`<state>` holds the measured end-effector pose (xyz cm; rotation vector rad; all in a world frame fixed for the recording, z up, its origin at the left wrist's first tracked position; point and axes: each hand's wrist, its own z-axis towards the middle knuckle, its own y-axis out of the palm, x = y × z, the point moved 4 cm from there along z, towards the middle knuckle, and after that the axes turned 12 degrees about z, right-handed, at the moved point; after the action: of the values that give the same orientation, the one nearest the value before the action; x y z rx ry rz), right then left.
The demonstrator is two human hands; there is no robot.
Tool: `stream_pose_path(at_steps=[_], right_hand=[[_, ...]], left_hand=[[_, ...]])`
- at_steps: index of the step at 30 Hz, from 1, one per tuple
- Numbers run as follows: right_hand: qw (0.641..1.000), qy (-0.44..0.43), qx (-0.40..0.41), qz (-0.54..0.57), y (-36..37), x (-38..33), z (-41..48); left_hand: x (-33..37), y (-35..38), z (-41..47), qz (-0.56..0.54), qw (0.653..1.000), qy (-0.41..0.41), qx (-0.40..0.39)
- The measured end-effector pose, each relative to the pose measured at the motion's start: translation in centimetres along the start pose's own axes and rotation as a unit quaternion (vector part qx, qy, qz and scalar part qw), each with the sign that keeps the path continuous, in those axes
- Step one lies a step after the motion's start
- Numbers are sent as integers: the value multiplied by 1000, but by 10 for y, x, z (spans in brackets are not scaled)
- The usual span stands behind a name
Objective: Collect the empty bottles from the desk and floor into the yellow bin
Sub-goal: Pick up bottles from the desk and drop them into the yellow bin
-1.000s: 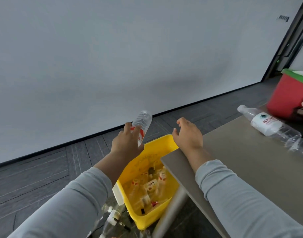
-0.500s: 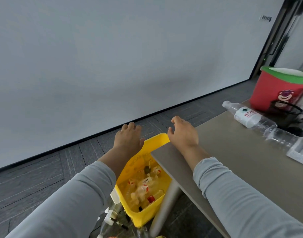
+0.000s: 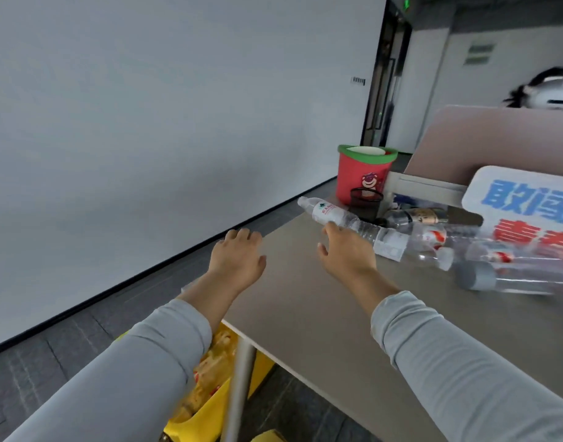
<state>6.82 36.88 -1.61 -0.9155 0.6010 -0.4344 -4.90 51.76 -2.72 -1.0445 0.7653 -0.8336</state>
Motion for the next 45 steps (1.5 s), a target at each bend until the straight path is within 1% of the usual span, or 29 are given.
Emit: stream_pose_path(at_steps=[7,13,16,18,25,31,35,40,43,45], right_hand=[[992,97,24,-74,-82,102,-73],[974,174,43,-141,-153,170,-151],[962,213,46,-165,-187,198,-189],[950,257,65,-166,-209,212,-215],[911,353,90,-192,-270,248,-301],[880,419,112,-193,-306,261,-360],[862,448,124,-202,-325,262,-386],[839,480,138,-217,-342,257,-413],[833,485,147,-223,-349,254,-425],[829,490,150,-226,-354,252,-434]], left_hand=[[124,-27,5,-25,994,103,33],[241,-54,-10,-59,973,212,70],[296,-64,-23,-68,961,259,71],[328,-72,-33,-72,952,286,77],[425,-101,-73,-97,915,380,97],[480,-120,-110,-117,884,439,111],[500,-130,-128,-124,873,460,106],[520,-155,-157,-137,849,498,111],[534,-166,-179,-153,830,527,100],[545,-169,-194,-159,818,548,73]])
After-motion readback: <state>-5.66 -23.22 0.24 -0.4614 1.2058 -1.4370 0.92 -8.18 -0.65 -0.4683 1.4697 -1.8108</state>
